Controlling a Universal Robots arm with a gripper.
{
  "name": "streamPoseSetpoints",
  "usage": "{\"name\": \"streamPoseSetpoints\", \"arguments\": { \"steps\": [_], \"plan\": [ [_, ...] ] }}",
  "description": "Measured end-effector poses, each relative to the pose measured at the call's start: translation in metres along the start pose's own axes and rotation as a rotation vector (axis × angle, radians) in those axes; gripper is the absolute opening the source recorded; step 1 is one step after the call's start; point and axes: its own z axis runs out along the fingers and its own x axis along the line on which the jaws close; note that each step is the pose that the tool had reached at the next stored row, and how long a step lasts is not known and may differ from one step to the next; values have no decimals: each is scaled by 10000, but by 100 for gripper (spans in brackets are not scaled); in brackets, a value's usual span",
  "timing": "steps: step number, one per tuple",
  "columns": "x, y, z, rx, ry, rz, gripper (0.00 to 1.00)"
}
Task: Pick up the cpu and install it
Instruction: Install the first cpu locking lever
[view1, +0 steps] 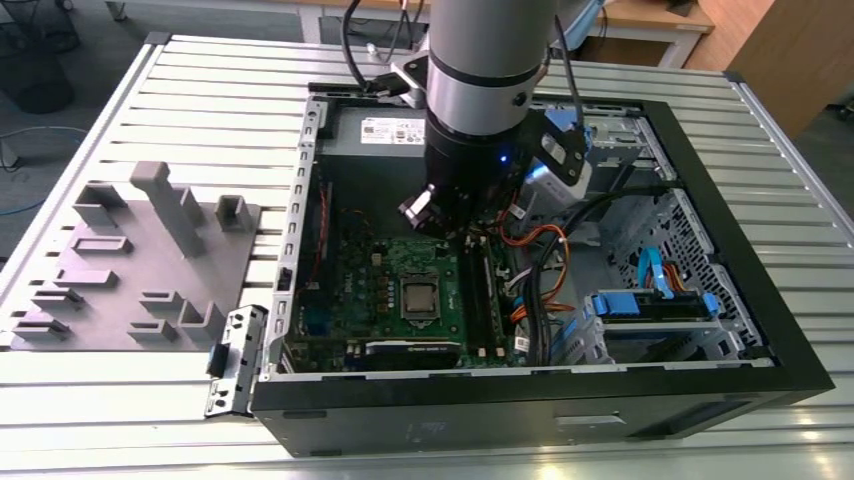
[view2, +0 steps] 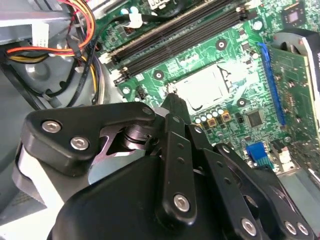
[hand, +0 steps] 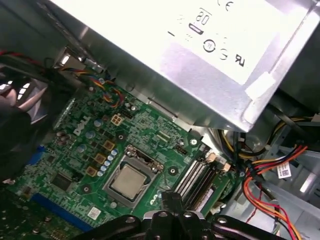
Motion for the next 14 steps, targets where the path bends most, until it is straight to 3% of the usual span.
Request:
{"name": "streamPoseSetpoints", "arguments": {
  "steps": [7,14],
  "plan": [
    [-58,63,82,35,24,-7,11],
    [-56,66,163,153,173,-91,11]
  ]
}}
